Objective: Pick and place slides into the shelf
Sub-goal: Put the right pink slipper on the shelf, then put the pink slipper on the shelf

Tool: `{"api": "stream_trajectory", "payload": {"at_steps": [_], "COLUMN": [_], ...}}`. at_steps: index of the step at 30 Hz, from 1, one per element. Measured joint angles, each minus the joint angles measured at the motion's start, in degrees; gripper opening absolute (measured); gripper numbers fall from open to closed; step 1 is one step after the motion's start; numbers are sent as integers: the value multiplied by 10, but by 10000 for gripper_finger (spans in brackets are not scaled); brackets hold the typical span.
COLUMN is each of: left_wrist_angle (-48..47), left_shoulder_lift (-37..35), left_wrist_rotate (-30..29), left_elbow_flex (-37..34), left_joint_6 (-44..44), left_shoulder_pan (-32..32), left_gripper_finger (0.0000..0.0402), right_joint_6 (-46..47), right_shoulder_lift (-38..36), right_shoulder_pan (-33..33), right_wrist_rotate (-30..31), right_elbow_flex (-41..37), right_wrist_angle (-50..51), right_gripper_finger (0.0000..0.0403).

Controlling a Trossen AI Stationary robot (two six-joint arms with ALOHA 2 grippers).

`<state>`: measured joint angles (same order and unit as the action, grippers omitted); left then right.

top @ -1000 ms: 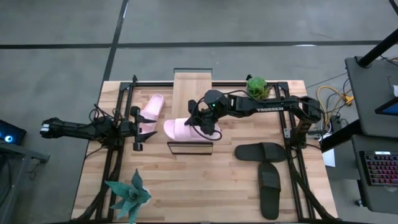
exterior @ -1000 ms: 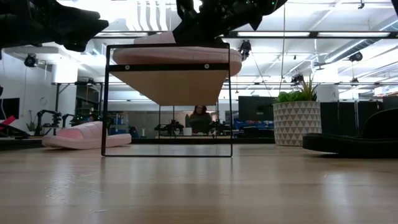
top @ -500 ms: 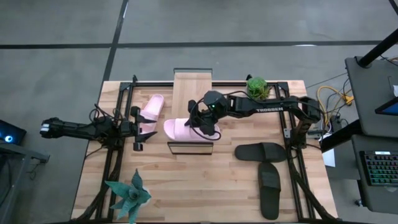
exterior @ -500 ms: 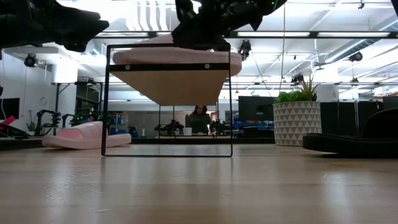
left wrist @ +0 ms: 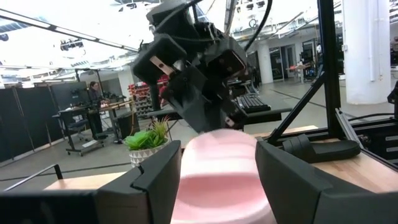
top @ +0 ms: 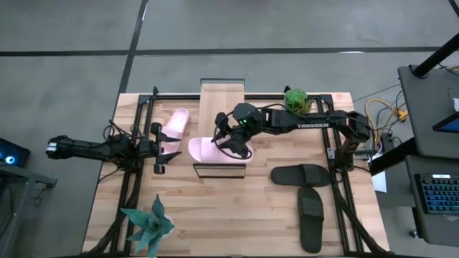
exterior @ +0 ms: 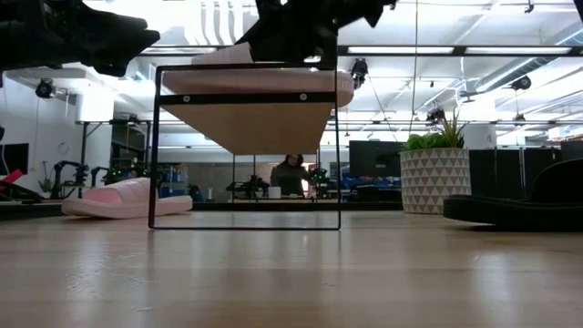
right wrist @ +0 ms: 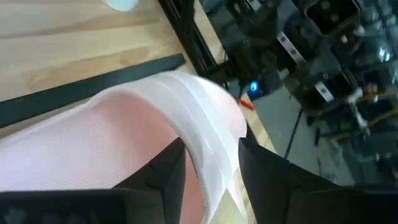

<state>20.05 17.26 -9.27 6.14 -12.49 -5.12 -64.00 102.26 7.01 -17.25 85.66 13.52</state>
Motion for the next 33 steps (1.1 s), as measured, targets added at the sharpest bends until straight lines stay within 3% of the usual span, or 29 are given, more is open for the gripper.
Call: {"api": "stream_trajectory", "payload": {"at_steps": [4,8,25,33], "left_wrist_angle": [0,0,0,0], "left_shoulder_lift": [-1,-1,-1,1], "left_wrist_rotate": [0,0,0,-2], "left_elbow_flex": [0,0,0,0], "left_joint_6": [0,0,-4,-4], "left_shoulder_pan": [0,0,0,0], "left_gripper_finger": [193,193,193,193], "right_joint_6": [37,49,75,246], "right_shoulder_lift": [-1,-1,-27,-97], "right_shoulder_pan": [-5,-7,-11,-11], "right_wrist_rotate": [42,20,23,25], "right_elbow_flex": [28,37,51,52], "right_wrist_angle": [30,48,73,103], "right_gripper_finger": [139,137,155,136]}}
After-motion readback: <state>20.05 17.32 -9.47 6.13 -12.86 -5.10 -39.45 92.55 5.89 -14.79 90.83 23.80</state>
